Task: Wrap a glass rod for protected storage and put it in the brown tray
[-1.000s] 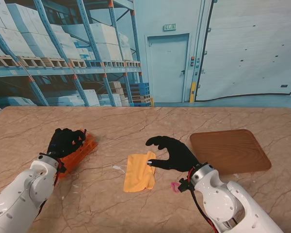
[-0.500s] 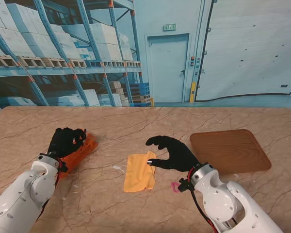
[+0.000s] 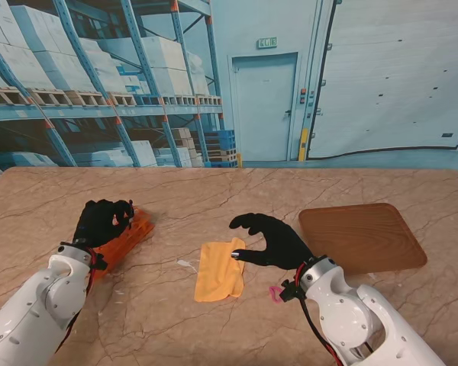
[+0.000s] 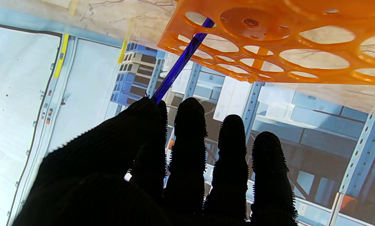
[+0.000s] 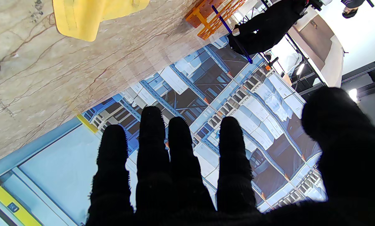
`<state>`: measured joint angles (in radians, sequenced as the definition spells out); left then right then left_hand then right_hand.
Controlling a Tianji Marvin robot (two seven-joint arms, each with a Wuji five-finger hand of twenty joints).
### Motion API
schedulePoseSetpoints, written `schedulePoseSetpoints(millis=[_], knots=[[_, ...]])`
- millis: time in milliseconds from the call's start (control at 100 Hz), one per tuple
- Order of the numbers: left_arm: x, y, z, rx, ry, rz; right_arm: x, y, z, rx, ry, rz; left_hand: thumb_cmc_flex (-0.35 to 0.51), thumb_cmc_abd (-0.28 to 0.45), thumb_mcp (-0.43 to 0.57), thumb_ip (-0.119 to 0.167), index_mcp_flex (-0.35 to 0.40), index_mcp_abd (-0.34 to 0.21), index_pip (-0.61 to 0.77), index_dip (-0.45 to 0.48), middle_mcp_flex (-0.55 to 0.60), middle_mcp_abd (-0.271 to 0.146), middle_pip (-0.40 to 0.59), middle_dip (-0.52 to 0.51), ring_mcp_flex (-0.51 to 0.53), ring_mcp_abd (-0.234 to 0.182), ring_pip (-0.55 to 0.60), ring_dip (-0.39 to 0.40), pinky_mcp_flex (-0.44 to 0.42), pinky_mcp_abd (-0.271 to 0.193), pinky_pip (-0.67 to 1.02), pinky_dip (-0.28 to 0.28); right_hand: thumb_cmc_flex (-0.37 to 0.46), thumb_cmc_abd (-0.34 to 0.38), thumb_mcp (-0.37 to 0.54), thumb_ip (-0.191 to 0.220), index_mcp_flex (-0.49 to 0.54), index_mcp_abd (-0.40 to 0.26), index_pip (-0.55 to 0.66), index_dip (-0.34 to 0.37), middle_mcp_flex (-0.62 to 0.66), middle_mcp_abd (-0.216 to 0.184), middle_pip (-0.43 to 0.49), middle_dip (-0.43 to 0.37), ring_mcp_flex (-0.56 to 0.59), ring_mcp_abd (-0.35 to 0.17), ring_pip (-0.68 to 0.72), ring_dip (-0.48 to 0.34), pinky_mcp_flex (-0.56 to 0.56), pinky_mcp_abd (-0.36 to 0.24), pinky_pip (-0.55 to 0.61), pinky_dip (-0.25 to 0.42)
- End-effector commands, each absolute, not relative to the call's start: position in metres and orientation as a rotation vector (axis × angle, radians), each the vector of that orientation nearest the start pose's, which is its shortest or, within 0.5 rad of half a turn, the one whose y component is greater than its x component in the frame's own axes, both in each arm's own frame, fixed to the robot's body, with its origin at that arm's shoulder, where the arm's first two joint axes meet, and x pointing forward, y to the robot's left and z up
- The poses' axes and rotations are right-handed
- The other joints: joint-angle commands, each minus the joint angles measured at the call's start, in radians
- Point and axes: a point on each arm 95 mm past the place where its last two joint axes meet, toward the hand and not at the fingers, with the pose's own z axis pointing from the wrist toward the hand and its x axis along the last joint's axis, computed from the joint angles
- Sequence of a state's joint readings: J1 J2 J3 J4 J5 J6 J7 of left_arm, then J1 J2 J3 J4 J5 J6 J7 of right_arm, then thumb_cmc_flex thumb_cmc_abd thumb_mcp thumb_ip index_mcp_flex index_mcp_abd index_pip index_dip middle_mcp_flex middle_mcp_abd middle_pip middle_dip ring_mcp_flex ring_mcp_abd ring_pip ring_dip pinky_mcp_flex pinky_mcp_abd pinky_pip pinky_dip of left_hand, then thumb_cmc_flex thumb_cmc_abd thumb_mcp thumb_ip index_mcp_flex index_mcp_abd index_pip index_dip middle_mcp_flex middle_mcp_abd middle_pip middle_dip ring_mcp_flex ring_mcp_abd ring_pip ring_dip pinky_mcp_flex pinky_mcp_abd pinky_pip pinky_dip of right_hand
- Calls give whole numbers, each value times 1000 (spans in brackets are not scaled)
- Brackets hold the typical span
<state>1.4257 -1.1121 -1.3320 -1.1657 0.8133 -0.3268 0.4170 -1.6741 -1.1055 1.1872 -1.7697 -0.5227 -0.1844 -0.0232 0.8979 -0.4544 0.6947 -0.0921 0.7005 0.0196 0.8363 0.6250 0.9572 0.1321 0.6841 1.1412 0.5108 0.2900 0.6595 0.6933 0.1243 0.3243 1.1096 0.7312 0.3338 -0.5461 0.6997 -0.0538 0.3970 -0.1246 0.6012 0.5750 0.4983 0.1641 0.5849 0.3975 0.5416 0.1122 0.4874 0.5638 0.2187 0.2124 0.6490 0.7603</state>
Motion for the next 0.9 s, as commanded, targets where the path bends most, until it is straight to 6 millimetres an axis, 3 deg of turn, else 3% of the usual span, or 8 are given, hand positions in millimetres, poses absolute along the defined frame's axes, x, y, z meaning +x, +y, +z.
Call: schedulePoseSetpoints(millis=[0,890], knots=[[436,103,-354,-1248,1076,-1722,355,55,-297,-1746,-1568,-2437,-5,-23,53,36,-2,-40,97,44,16,15,36,15,-3,-8,21,22,-10,15,31,5,-49,33,20,14,20,-26,-1,5,20,-13,-15,2,29,-13,9,13,4,-3,-26,24],[425,108,-339,-1209,1037,-1795,355,54,-297,-1734,-1569,-2444,-15,-26,71,30,4,-24,93,38,19,16,52,1,4,-1,33,30,-5,20,45,5,-50,33,21,14,23,-26,1,7,19,-14,-16,2,28,-14,8,12,4,-2,-27,25]])
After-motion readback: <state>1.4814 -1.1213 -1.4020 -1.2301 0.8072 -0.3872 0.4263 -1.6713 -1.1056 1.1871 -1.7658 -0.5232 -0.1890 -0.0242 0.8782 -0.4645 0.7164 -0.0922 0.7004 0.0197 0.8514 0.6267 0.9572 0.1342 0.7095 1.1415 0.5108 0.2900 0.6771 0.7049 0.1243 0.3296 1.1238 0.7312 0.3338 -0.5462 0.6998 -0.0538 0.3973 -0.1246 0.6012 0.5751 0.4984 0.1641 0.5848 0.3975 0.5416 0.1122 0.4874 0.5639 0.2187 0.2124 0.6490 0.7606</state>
